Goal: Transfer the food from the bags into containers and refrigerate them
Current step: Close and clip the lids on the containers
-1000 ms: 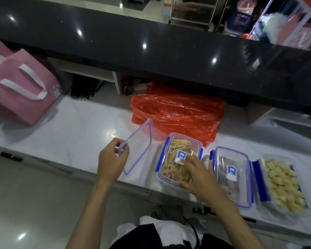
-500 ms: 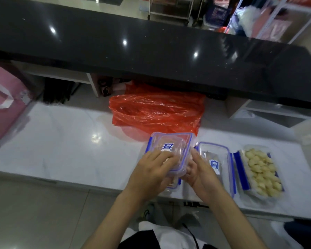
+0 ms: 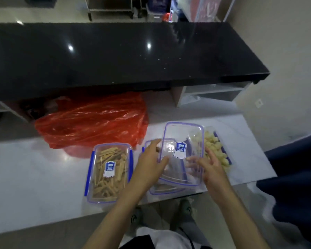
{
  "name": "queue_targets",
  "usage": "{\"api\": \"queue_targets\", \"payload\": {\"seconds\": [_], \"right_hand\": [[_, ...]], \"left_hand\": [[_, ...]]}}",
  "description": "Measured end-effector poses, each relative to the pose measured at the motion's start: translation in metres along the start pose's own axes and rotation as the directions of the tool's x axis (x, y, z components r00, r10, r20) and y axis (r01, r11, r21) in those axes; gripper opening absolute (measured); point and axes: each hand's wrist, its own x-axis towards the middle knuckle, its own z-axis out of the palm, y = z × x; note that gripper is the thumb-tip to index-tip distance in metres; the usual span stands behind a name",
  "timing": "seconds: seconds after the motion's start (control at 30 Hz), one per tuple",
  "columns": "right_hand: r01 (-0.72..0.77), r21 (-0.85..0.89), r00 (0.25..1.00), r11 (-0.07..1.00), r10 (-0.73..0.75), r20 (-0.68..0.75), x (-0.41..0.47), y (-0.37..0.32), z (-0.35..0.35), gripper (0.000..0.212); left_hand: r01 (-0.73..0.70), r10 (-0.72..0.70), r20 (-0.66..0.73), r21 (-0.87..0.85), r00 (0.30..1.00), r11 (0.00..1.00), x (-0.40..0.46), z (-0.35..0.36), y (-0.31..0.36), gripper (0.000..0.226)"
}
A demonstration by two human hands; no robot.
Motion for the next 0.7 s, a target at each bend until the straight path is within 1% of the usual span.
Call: {"api": "queue_targets", "payload": {"seconds": [0.03,0.07,0.1,0.2,0.27,0.33,0.37,0.4,0.47,0.53,0.6,0.63,0.7], "right_hand": [[0.008,-0.01,1.0,1.0,-0.008,-0.02,0.007,-0.002,-0.016,0.057],[0.018,-0.03,0.999,0.999,-0.019,-0.037,0.014,-0.005,-0.031,0.057],[0.036,-0.078,0.998,0.996,-0.04,-0.051,0.022,-0.008,-0.046,0.053],[0.092,-0.291,0.992,0.952,-0.112,-0.052,0.048,-0.018,-0.086,0.04],[0.12,-0.462,0.989,0.879,-0.146,-0.021,0.066,-0.021,-0.11,0.03],[0.119,-0.597,0.987,0.793,-0.158,-0.013,0.088,-0.018,-0.131,0.014],[0.111,-0.657,0.987,0.745,-0.159,-0.014,0.098,-0.016,-0.139,0.013],[0.108,-0.701,0.987,0.705,-0.161,-0.009,0.109,-0.013,-0.146,0.022],[0.11,-0.746,0.989,0.656,-0.145,0.018,0.124,-0.009,-0.156,0.037],[0.154,-0.762,0.988,0.628,-0.113,0.106,0.131,-0.009,-0.16,0.034],[0.18,-0.741,0.98,0.647,-0.056,0.189,0.132,-0.01,-0.163,0.028],[0.192,-0.728,0.974,0.658,-0.036,0.225,0.133,-0.011,-0.164,0.027],[0.229,-0.715,0.957,0.66,-0.019,0.289,0.137,-0.013,-0.169,0.028]], "left_hand": [[0.076,-0.075,0.021,-0.085,0.997,0.993,0.005,0.012,0.009,0.049],[0.147,-0.143,0.044,-0.136,0.989,0.98,0.011,0.025,0.016,0.05],[0.198,-0.19,0.065,-0.166,0.98,0.966,0.016,0.039,0.022,0.049],[0.259,-0.252,0.059,-0.197,0.966,0.946,0.03,0.084,0.03,0.043],[0.282,-0.282,0.024,-0.174,0.959,0.944,0.037,0.109,0.033,0.033],[0.308,-0.314,-0.015,-0.142,0.949,0.941,0.043,0.13,0.037,0.027],[0.32,-0.327,-0.028,-0.136,0.945,0.937,0.046,0.139,0.041,0.025],[0.331,-0.338,-0.036,-0.123,0.941,0.936,0.048,0.147,0.045,0.023],[0.329,-0.331,-0.079,-0.038,0.941,0.944,0.053,0.16,0.048,0.019],[0.315,-0.304,-0.141,0.071,0.942,0.946,0.056,0.167,0.049,0.013],[0.335,-0.307,-0.171,0.165,0.936,0.928,0.057,0.171,0.046,0.017],[0.355,-0.324,-0.173,0.191,0.93,0.915,0.057,0.172,0.045,0.02],[0.403,-0.369,-0.192,0.19,0.909,0.895,0.056,0.176,0.045,0.022]]}}
